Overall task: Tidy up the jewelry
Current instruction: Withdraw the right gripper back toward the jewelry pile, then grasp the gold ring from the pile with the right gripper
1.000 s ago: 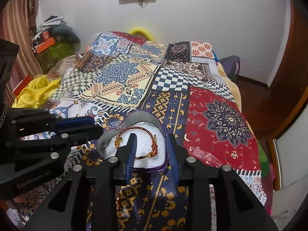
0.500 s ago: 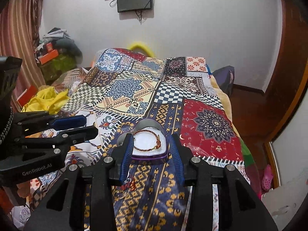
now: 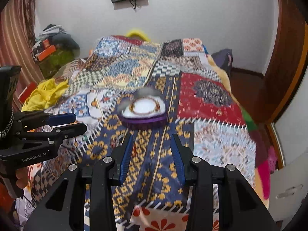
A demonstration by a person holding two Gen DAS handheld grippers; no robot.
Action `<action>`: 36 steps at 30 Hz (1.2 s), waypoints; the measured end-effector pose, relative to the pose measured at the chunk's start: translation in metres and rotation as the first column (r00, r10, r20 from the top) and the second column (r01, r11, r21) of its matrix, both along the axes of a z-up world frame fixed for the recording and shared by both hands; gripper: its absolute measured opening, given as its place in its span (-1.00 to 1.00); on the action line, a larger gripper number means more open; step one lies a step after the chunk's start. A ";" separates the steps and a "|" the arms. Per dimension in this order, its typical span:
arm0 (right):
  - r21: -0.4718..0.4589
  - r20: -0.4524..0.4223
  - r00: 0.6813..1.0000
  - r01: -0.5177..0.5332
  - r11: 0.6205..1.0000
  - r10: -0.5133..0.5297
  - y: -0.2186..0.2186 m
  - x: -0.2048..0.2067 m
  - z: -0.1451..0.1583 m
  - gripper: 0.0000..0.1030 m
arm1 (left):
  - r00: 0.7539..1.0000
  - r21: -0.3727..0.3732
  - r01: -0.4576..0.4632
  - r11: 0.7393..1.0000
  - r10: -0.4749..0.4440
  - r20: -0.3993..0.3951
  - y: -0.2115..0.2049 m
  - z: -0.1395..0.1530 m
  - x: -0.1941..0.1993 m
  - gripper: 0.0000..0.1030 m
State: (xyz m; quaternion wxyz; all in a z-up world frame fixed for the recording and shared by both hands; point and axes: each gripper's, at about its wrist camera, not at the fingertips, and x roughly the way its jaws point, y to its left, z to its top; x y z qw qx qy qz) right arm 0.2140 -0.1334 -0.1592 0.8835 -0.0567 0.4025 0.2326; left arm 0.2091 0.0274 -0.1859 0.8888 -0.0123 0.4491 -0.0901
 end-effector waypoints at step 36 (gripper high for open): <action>-0.036 -0.064 0.995 -0.075 0.997 0.073 0.000 -0.011 -0.041 -0.54 | 0.985 -0.069 0.146 0.987 -0.151 -0.082 -0.045 -0.038 -0.004 -0.40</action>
